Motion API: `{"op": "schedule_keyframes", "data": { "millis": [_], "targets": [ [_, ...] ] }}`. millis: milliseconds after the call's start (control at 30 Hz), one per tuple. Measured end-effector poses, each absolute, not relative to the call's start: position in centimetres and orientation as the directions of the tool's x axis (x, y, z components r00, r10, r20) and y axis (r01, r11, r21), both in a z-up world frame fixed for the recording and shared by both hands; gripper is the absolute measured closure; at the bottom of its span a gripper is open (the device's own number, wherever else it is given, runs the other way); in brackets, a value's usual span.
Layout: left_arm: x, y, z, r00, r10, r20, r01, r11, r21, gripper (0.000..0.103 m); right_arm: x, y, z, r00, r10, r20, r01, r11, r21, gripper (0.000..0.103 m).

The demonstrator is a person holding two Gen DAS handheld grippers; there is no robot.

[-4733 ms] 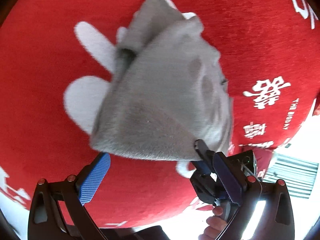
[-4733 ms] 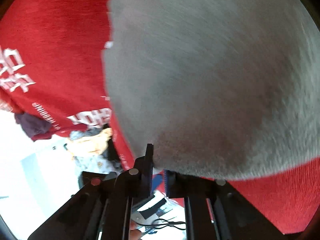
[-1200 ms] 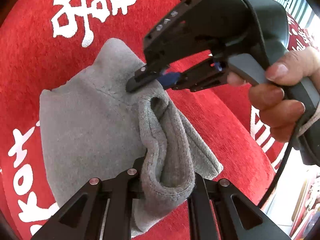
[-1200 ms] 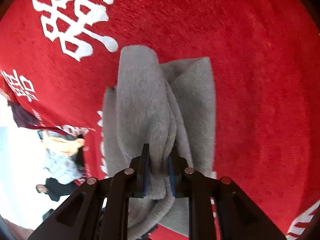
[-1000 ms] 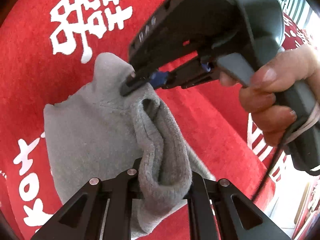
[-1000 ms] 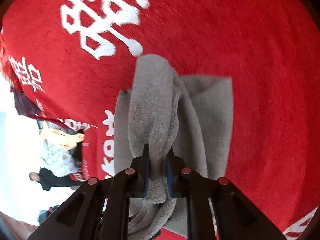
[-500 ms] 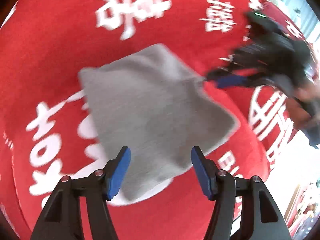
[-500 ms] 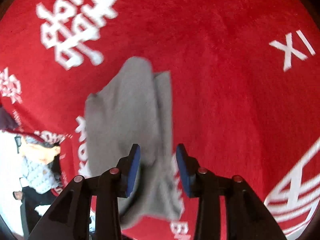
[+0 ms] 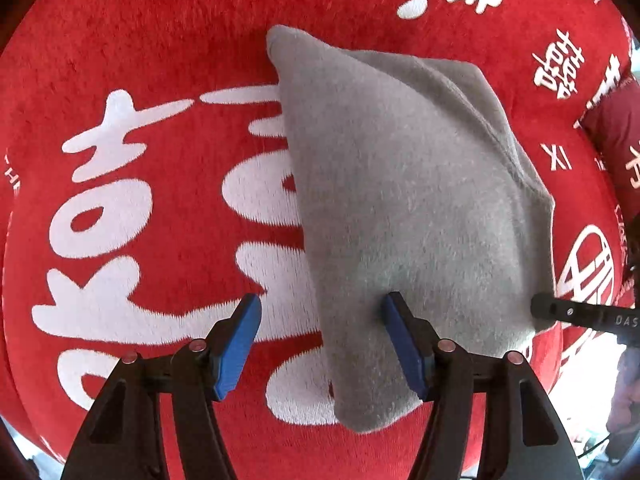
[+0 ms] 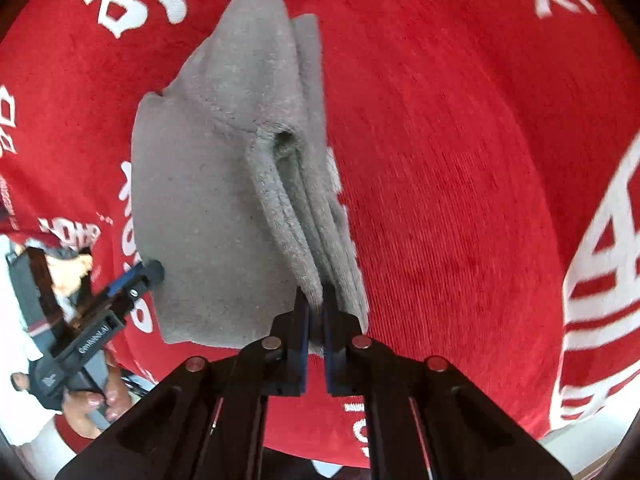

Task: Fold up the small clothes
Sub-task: 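Grasp the folded bundle edge with the right tool and straighten it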

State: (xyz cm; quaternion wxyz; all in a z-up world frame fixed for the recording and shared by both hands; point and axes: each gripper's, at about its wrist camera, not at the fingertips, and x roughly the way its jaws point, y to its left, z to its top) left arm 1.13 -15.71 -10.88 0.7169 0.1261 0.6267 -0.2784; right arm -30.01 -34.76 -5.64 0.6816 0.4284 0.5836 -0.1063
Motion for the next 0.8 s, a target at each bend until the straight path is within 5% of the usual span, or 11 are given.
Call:
{"op": "schedule_keyframes", "data": {
  "millis": [267,367,433,767,800],
  "targets": [
    [1.7,-15.0,-10.7,0.014,-0.237,-0.971,0.523,0.830,-0.195,0.038,-30.4,-34.6,-3.7,0.289,0.339,-0.895,0.628,0.639,0.444,0.091],
    [1.7,-14.9,-10.2,0.017,-0.237,-0.971,0.516,0.834,-0.194,0.038,-29.5,-35.2,-1.9,0.333,0.271,-0.903,0.615,0.663,0.426,0.077],
    [2.1,-14.8,-9.3,0.036,-0.264,-0.964,0.505,0.837,-0.210,0.038,-28.8,-36.6,-1.0,0.383,0.255,-0.888,0.602,0.660,0.449,0.055],
    [7.7,-16.2,-9.3,0.098,-0.285,-0.953,0.419,0.881,-0.220,0.038,-19.6,-42.0,-3.8,0.403,0.281,-0.871,0.634,0.600,0.487,0.056],
    [7.8,-16.5,-9.6,0.095,-0.278,-0.956,0.424,0.880,-0.213,0.038,-19.4,-42.2,-4.3,0.400,0.297,-0.867,0.639,0.588,0.496,0.077]
  ]
}}
